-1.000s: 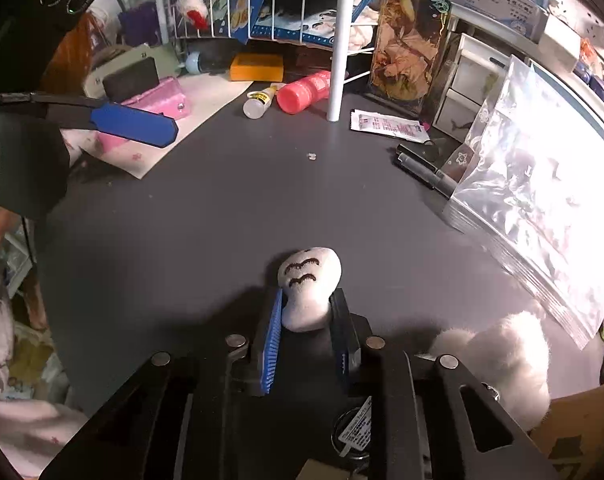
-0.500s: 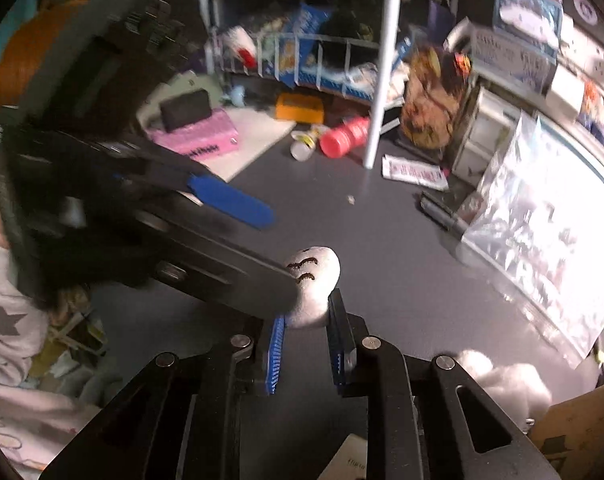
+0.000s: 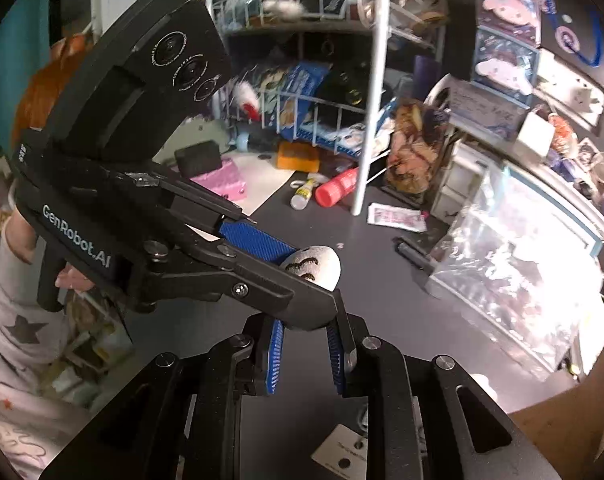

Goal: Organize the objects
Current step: 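Grasp the white skull-faced plush with the right tool and lift, then carry the skull plush into the box and open the right tool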

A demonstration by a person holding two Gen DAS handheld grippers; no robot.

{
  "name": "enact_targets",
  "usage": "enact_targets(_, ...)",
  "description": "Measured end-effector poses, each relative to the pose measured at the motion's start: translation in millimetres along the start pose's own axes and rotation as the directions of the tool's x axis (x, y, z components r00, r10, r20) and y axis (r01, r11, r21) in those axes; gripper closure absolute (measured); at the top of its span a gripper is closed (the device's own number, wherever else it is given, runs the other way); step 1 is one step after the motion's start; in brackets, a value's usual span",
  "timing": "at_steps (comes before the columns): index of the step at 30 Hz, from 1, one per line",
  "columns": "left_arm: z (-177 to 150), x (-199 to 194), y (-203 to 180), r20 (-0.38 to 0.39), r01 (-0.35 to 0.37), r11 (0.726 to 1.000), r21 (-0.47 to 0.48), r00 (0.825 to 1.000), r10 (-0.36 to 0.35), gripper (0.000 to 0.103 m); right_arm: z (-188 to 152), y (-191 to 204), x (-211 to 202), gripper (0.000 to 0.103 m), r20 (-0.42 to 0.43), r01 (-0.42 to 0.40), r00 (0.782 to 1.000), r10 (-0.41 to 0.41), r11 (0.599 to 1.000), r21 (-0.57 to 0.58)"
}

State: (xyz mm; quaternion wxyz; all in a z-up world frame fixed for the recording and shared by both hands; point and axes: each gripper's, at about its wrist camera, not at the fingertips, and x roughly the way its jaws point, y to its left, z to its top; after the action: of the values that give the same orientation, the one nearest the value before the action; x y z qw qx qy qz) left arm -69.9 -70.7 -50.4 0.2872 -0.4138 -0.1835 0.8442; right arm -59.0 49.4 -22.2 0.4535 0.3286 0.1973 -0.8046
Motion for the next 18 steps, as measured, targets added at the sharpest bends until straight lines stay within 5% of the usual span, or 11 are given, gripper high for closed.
enact_targets(18, 72.6, 29.1, -91.7, -0.03, 0.057, 0.976, 0.209, 0.998, -0.052, 0.066, 5.4, -52.0, -91.0, 0.088, 0.074, 0.157, 0.984, -0.165, 0.982, 0.105)
